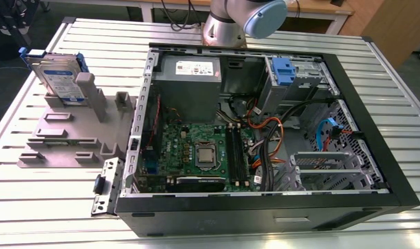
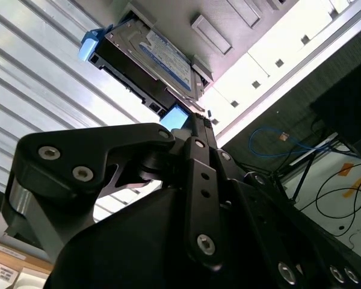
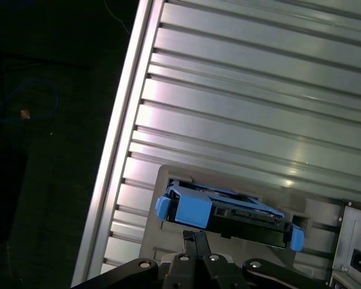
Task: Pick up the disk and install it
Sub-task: 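Pick up the disk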
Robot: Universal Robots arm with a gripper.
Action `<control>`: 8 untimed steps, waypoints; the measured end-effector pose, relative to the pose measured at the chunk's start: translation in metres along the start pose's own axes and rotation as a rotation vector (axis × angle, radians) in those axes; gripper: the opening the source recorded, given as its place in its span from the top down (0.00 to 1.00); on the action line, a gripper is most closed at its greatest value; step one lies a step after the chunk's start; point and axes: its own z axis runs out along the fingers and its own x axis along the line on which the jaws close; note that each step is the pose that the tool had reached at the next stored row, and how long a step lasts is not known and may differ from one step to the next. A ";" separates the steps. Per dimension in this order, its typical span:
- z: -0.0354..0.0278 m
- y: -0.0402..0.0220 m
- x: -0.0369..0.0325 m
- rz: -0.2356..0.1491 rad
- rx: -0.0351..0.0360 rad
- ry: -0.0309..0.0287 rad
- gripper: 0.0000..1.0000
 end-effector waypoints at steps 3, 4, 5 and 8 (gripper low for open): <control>0.0000 0.0000 0.0000 -0.003 0.0000 0.0002 0.89; 0.0000 0.0000 0.0000 -0.005 0.0000 0.0003 0.89; 0.0000 0.0000 0.0000 -0.006 0.0000 0.0003 0.89; 0.0000 0.0000 0.0000 -0.008 0.0000 0.0004 0.89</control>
